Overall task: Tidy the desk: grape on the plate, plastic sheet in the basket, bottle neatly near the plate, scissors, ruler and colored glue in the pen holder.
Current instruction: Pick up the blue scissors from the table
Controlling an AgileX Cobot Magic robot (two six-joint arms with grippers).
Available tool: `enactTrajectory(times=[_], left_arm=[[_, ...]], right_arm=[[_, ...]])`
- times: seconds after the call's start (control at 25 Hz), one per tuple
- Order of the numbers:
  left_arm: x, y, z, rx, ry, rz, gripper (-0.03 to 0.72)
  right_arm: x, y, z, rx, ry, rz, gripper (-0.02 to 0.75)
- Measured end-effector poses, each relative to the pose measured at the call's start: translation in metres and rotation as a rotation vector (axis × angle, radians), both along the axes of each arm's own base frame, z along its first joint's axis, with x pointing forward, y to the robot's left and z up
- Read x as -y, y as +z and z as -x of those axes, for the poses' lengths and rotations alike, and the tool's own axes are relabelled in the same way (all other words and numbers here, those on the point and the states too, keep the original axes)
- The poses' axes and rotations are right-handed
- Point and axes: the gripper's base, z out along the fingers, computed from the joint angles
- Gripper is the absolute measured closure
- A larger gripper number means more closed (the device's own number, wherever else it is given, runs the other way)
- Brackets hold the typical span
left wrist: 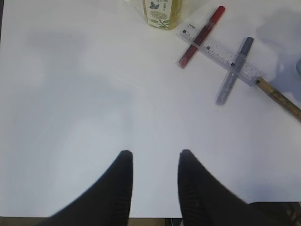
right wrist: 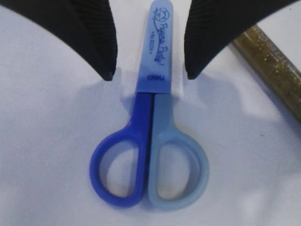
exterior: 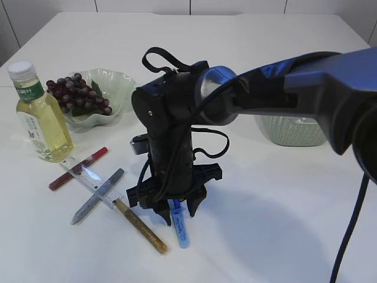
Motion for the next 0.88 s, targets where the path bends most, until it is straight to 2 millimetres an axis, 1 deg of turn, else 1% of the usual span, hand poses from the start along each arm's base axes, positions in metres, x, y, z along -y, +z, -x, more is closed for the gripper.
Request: enactTrajectory(times=[0.88], left_arm=[[0.0001,0.0000,0.0000,0.000,0.000,0.002,0.446]], right_arm=[[-0.0025,-0.0001,-0.0027,0.030,0.000,-0.027,0.361]])
